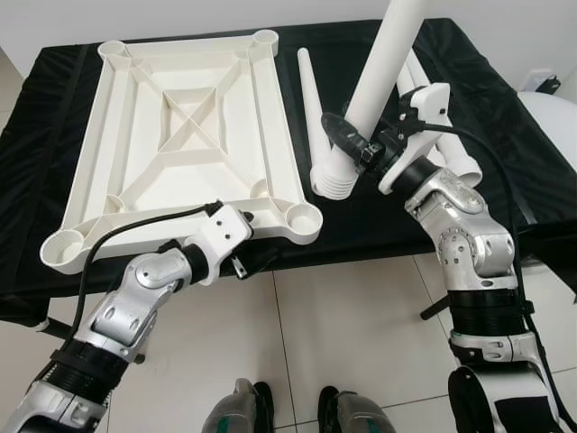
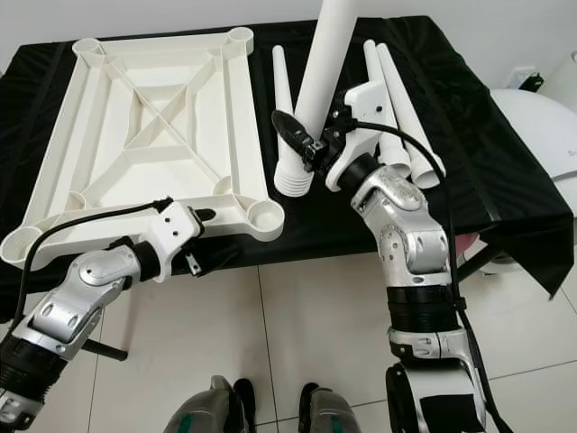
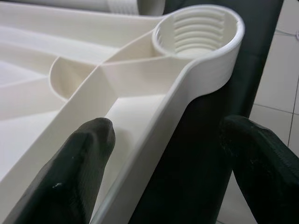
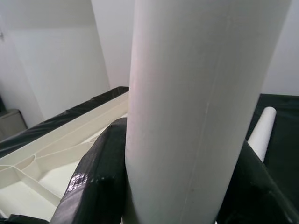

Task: Building children table

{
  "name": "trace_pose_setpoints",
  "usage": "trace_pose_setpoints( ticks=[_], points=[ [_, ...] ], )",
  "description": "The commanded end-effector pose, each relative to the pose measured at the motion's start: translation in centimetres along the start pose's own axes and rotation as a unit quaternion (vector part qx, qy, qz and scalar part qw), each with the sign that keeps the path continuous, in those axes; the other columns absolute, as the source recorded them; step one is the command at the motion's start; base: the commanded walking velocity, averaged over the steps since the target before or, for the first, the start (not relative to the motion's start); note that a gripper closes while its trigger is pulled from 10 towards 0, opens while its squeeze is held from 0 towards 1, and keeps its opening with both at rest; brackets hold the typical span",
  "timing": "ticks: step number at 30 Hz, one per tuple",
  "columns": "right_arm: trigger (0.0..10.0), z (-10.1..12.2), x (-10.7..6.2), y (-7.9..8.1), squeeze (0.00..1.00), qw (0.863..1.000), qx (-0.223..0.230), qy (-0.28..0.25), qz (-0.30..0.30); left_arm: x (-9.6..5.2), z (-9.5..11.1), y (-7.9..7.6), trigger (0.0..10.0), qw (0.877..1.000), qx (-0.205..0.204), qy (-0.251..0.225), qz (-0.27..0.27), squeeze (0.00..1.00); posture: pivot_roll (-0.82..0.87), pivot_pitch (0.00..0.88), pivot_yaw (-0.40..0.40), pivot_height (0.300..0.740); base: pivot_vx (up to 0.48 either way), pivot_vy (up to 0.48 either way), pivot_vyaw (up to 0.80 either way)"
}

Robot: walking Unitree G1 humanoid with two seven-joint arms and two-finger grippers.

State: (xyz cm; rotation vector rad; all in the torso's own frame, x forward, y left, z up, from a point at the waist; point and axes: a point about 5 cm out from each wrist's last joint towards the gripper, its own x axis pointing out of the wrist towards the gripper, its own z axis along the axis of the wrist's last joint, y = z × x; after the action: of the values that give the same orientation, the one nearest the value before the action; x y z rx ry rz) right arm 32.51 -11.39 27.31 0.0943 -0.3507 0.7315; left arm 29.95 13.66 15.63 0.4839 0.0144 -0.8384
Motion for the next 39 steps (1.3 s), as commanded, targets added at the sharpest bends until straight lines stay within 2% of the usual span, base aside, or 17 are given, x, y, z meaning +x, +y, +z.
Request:
trace_pose_setpoints(
  ticks=[1, 2, 3, 5, 6, 13, 24, 25, 26, 27, 34, 39],
  points=[
    [10.0, 0.3, 0.0, 0.5, 0.0, 1.0, 0.001, -0.006, 0.016, 0.0, -0.6, 0.5, 10.0, 1.0, -0.003, 0.014, 0.017, 0.0, -0.05, 0.19, 0.009, 0.74, 0.0, 0.0, 0.0],
    [10.0, 0.4, 0.0, 0.6, 0.0, 1.0, 0.001, -0.006, 0.018, 0.1, -0.7, 0.7, 7.3, 1.0, -0.002, 0.019, 0.021, 0.0, -0.05, 0.19, 0.009, 0.74, 0.0, 0.0, 0.0],
    [10.0, 0.4, 0.0, 0.6, 0.0, 1.0, 0.001, -0.006, 0.022, 0.2, -0.8, 0.9, 6.7, 0.999, 0.002, 0.023, 0.023, 0.0, -0.05, 0.188, 0.008, 0.74, 0.0, 0.0, 0.0],
    [10.0, 0.4, 0.0, 0.7, 0.0, 1.0, 0.0, -0.006, 0.024, 0.2, -0.8, 1.0, 6.7, 0.999, 0.004, 0.025, 0.024, 0.0, -0.05, 0.188, 0.008, 0.74, 0.0, 0.0, 0.0],
    [10.0, 0.4, 0.0, 0.8, 0.0, 1.0, -0.001, -0.004, 0.027, 0.4, -0.8, 1.1, 0.0, 0.999, 0.007, 0.026, 0.021, 0.0, -0.05, 0.188, 0.008, 0.74, 0.0, 0.0, 0.0],
    [10.0, -0.2, -0.2, 1.4, 0.0, 0.999, -0.006, 0.007, 0.039, 0.8, -0.2, 0.9, 0.0, 1.0, -0.006, 0.005, -0.004, 0.0, -0.06, 0.182, 0.01, 0.74, 0.0, 0.0, 0.0],
    [10.0, -0.8, -0.5, 1.7, 0.0, 0.999, -0.007, 0.016, 0.044, 1.4, 0.6, 0.4, 0.0, 0.999, 0.008, -0.008, -0.033, 0.0, -0.06, 0.183, 0.012, 0.74, 0.0, 0.0, 0.0],
    [10.0, -0.8, -0.5, 1.8, 0.0, 0.999, -0.008, 0.018, 0.044, 1.4, 0.7, 0.3, 9.4, 0.999, 0.008, -0.008, -0.037, 0.0, -0.06, 0.185, 0.012, 0.74, 0.0, 0.0, 0.0],
    [10.0, -0.8, -0.5, 1.8, 0.0, 0.999, -0.008, 0.018, 0.044, 1.4, 0.7, 0.3, 9.4, 0.999, 0.008, -0.008, -0.037, 0.0, -0.06, 0.185, 0.012, 0.74, 0.0, 0.0, 0.0],
    [10.0, -0.9, -0.6, 1.8, 0.0, 0.999, -0.008, 0.019, 0.045, 1.4, 0.7, 0.3, 10.0, 0.999, 0.008, -0.007, -0.039, 0.0, -0.06, 0.187, 0.013, 0.74, 0.0, 0.0, 0.0],
    [10.0, -1.3, -0.9, 1.3, 0.0, 0.999, -0.013, 0.014, 0.029, 1.0, 0.4, 0.2, 10.0, 0.999, 0.007, -0.001, -0.052, 0.0, -0.06, 0.195, 0.018, 0.74, 0.0, 0.0, 0.0],
    [10.0, -2.0, -1.3, 1.2, 0.0, 1.0, -0.012, 0.01, 0.024, 0.8, 1.0, 0.2, 10.0, 0.998, 0.008, -0.007, -0.058, 0.0, -0.06, 0.202, 0.022, 0.74, 0.0, 0.0, 0.0]
  ],
)
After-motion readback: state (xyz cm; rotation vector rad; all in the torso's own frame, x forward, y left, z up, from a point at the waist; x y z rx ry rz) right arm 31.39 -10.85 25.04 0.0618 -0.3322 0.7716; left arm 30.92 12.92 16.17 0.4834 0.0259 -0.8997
